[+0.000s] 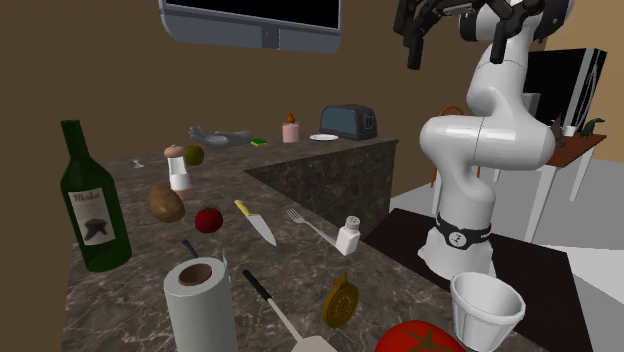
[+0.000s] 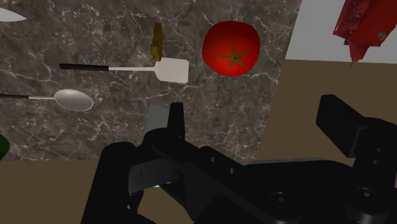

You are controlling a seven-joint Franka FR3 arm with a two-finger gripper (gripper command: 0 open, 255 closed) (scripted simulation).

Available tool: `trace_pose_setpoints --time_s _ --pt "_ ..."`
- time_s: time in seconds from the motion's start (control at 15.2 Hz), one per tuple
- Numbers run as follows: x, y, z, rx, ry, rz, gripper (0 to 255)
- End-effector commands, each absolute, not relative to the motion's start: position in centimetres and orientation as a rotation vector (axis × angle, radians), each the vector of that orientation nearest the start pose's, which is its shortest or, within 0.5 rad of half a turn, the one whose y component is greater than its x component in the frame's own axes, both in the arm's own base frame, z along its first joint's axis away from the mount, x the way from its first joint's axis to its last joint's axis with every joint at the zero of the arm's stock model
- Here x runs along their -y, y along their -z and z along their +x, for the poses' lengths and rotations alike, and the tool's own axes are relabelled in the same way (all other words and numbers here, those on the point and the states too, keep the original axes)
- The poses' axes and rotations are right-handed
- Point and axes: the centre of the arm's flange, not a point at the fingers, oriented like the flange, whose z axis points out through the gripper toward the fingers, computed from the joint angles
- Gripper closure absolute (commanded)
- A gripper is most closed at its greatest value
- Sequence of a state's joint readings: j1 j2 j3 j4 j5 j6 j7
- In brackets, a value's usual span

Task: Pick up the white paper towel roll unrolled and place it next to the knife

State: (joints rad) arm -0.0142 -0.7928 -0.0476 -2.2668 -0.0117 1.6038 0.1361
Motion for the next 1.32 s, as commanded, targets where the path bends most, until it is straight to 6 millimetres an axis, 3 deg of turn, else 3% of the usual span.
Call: trace_pose_setpoints --time_s 0.0,1.25 --pt "2.6 -63.8 30.7 -0.289 0.199 -3.094 0" --pt "13.3 -51.6 51.0 -0.347 0.078 -3.101 0"
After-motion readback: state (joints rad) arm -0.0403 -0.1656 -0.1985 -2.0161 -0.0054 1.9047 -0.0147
